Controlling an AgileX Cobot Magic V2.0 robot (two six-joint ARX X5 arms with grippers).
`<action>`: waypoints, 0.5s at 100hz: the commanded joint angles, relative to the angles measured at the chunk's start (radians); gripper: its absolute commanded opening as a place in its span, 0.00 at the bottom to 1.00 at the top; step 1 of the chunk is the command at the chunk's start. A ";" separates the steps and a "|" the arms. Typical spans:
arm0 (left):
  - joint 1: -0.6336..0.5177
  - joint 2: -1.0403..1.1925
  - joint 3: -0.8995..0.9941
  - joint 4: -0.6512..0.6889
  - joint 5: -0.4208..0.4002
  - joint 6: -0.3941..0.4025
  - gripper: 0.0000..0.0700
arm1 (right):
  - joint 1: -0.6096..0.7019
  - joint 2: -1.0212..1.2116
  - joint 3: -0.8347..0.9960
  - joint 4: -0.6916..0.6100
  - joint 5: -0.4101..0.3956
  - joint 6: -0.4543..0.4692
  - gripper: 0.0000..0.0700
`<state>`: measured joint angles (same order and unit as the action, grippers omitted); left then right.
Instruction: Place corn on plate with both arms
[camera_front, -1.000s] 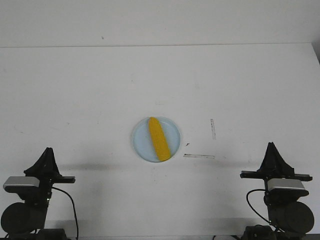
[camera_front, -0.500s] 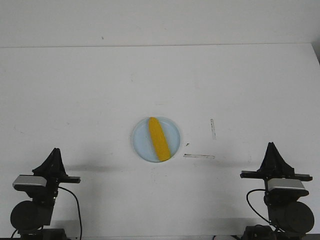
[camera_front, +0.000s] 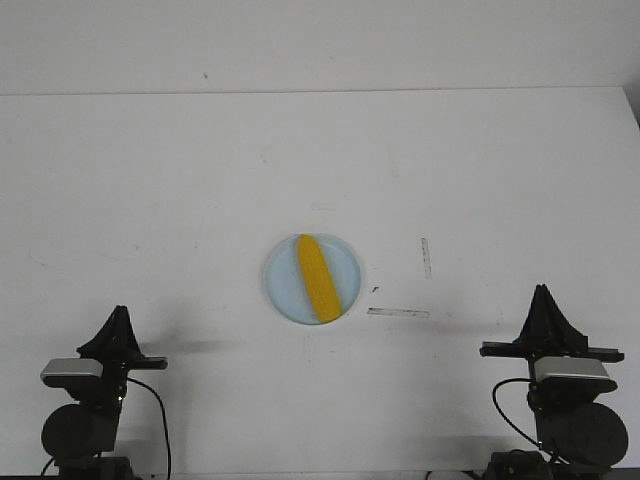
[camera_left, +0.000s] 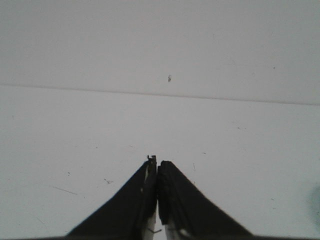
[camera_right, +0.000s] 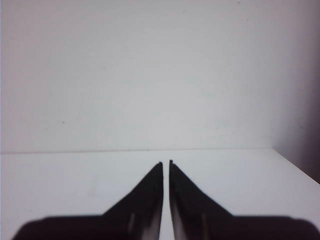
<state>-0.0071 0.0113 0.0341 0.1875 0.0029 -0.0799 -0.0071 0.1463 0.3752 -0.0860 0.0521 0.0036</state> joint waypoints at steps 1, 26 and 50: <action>0.000 -0.008 -0.021 0.000 0.002 -0.018 0.00 | 0.001 -0.002 0.003 0.014 0.001 -0.005 0.03; 0.000 -0.008 -0.021 -0.008 -0.008 -0.014 0.00 | 0.001 -0.002 0.003 0.034 0.001 -0.005 0.03; 0.000 -0.008 -0.021 -0.013 -0.007 -0.007 0.00 | 0.001 -0.002 0.003 0.033 0.001 -0.005 0.03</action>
<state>-0.0071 0.0051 0.0341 0.1684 -0.0017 -0.0921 -0.0071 0.1463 0.3748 -0.0650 0.0528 0.0036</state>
